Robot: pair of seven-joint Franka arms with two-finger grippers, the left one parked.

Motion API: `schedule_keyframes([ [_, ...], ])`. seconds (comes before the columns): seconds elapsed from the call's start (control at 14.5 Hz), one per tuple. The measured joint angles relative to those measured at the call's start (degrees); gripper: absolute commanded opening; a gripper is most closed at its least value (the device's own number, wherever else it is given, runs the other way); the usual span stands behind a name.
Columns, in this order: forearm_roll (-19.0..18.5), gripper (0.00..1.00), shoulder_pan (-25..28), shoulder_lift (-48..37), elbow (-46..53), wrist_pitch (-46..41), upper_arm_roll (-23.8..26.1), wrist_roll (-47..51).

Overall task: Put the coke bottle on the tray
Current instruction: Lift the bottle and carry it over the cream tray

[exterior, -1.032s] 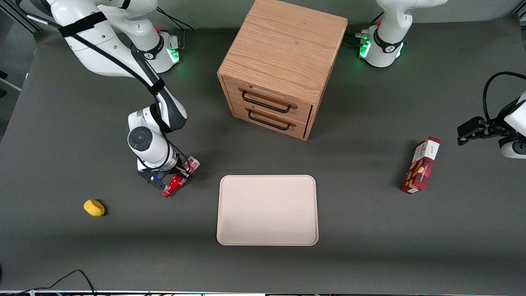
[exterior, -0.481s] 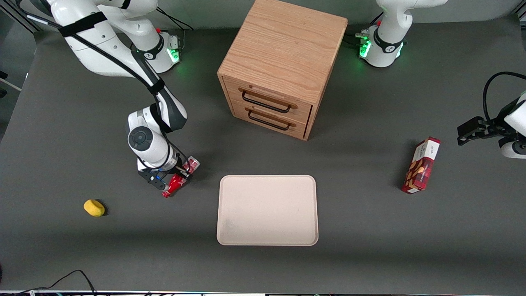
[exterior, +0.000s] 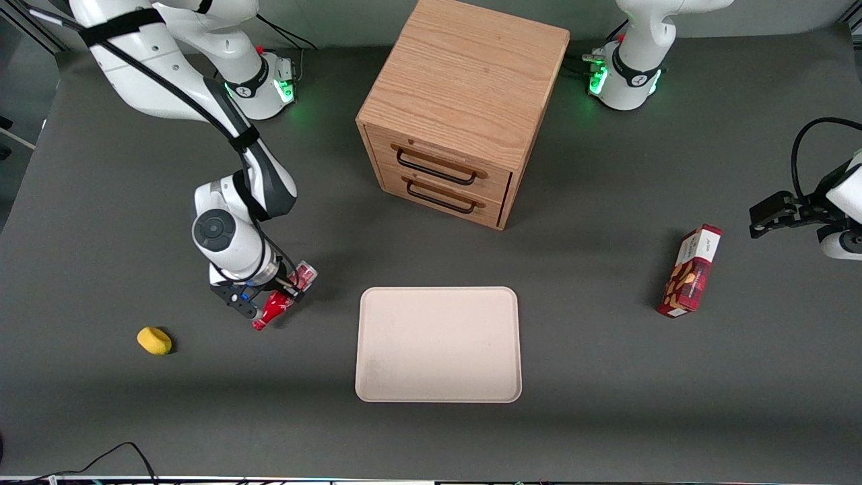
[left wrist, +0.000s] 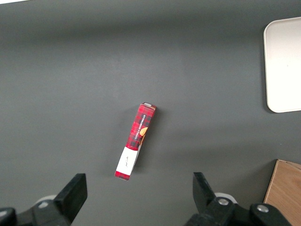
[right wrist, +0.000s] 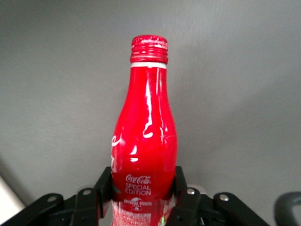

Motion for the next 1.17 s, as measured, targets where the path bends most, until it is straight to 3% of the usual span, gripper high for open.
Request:
schedule_keyframes([
  [0.28,1.98,0.0,-0.03,-2.25,12.89,-18.12,0.04,-2.3],
  [0.48,4.04,0.0,-0.11,-2.54,21.62,-26.85,0.01,-4.53],
  [1.17,4.47,0.0,0.34,3.29,37.17,-35.74,0.59,-4.86],
])
